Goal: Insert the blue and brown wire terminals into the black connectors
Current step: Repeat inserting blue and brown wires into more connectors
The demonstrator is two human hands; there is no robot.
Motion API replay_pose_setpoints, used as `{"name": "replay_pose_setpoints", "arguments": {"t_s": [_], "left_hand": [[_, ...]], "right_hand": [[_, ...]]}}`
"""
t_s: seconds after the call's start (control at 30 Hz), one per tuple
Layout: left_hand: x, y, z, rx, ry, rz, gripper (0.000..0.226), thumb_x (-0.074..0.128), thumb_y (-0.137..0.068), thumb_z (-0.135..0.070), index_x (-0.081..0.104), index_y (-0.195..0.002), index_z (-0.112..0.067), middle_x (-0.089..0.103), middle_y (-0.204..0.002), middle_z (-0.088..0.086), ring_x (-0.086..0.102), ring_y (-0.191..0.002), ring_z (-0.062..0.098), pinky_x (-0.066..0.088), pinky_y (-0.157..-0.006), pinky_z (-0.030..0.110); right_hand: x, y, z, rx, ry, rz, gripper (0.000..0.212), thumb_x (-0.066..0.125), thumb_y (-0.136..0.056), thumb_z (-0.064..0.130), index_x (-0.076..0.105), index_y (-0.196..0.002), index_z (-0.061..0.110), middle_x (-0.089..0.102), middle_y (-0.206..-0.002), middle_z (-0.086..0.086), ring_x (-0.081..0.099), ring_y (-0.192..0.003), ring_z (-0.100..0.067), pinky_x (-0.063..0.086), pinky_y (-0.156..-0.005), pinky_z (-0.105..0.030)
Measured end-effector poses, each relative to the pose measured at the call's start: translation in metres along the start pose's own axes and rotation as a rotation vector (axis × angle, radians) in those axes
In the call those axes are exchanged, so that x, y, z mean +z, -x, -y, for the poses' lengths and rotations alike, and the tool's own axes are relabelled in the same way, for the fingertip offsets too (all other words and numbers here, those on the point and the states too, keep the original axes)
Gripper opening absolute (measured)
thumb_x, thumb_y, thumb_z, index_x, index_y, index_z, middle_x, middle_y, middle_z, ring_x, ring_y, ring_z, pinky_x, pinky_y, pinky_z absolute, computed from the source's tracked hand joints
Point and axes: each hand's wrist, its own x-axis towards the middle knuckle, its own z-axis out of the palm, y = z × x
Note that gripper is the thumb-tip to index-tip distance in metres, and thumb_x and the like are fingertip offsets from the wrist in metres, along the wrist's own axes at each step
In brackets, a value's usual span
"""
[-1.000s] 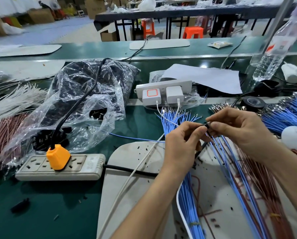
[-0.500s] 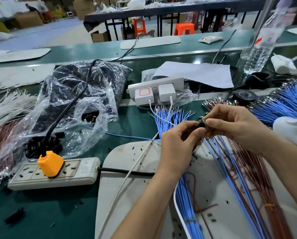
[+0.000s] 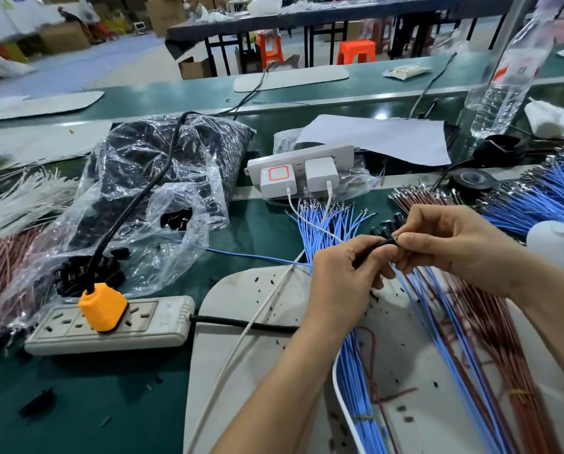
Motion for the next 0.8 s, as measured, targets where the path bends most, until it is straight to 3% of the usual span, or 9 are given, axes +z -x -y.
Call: {"name": "replay_pose_setpoints", "arguments": {"t_s": [0.2,0.33,0.5,0.57,0.63,0.67,0.8], "left_hand": [[0.000,-0.001,-0.002,-0.021,0.017,-0.004,0.012,0.061,-0.092,-0.014,0.070,-0.088,-0.008,0.067,-0.066,0.004,0.058,-0.055,0.010,0.047,-0.055,0.021],[0.001,0.000,-0.003,0.033,-0.049,-0.057,0.009,0.063,-0.091,-0.016,0.069,-0.095,-0.011,0.066,-0.069,-0.003,0.055,-0.056,0.001,0.043,-0.059,0.013],[0.003,0.002,-0.005,0.110,-0.152,-0.102,0.012,0.068,-0.087,-0.013,0.068,-0.098,-0.017,0.062,-0.070,-0.012,0.053,-0.060,-0.001,0.045,-0.062,0.017],[0.001,0.001,-0.005,0.107,-0.116,-0.140,0.012,0.067,-0.087,-0.011,0.069,-0.098,-0.017,0.060,-0.076,-0.016,0.056,-0.067,0.002,0.054,-0.068,0.029],[0.000,0.000,-0.005,0.097,-0.085,-0.150,0.014,0.066,-0.088,-0.013,0.070,-0.100,-0.018,0.059,-0.088,-0.008,0.059,-0.076,0.012,0.056,-0.071,0.042],[0.000,-0.001,-0.004,0.097,-0.071,-0.150,0.014,0.065,-0.089,-0.012,0.070,-0.101,-0.017,0.058,-0.092,-0.003,0.058,-0.077,0.013,0.056,-0.070,0.042],[0.000,-0.001,-0.004,0.114,-0.025,-0.130,0.015,0.059,-0.092,-0.005,0.067,-0.105,-0.008,0.064,-0.097,0.005,0.060,-0.084,0.011,0.056,-0.066,0.027]], "right_hand": [[0.006,-0.002,-0.004,-0.013,-0.114,-0.003,0.006,0.063,-0.075,0.008,0.059,-0.072,0.004,0.064,-0.068,-0.018,0.062,-0.061,-0.025,0.055,-0.058,-0.027],[0.018,-0.007,-0.011,-0.072,-0.199,-0.110,0.010,0.063,-0.072,0.010,0.055,-0.070,0.004,0.056,-0.056,-0.009,0.052,-0.047,-0.016,0.046,-0.047,-0.022],[0.016,-0.007,-0.013,-0.098,-0.202,-0.192,0.014,0.064,-0.069,0.011,0.054,-0.074,0.003,0.057,-0.052,-0.005,0.051,-0.044,-0.013,0.045,-0.046,-0.020],[0.013,-0.007,-0.011,-0.108,-0.225,-0.224,0.014,0.065,-0.069,0.013,0.054,-0.075,0.006,0.058,-0.053,-0.005,0.052,-0.045,-0.013,0.046,-0.046,-0.019],[0.010,-0.006,-0.009,-0.131,-0.266,-0.237,0.009,0.063,-0.071,0.012,0.056,-0.076,0.009,0.058,-0.054,-0.004,0.053,-0.047,-0.012,0.046,-0.047,-0.019],[0.009,-0.006,-0.008,-0.144,-0.284,-0.237,0.006,0.062,-0.072,0.011,0.058,-0.076,0.011,0.058,-0.054,-0.003,0.054,-0.048,-0.012,0.046,-0.046,-0.019],[0.011,-0.005,-0.006,-0.173,-0.308,-0.188,0.009,0.063,-0.075,0.012,0.068,-0.074,0.019,0.059,-0.057,-0.004,0.055,-0.050,-0.013,0.046,-0.049,-0.019]]}}
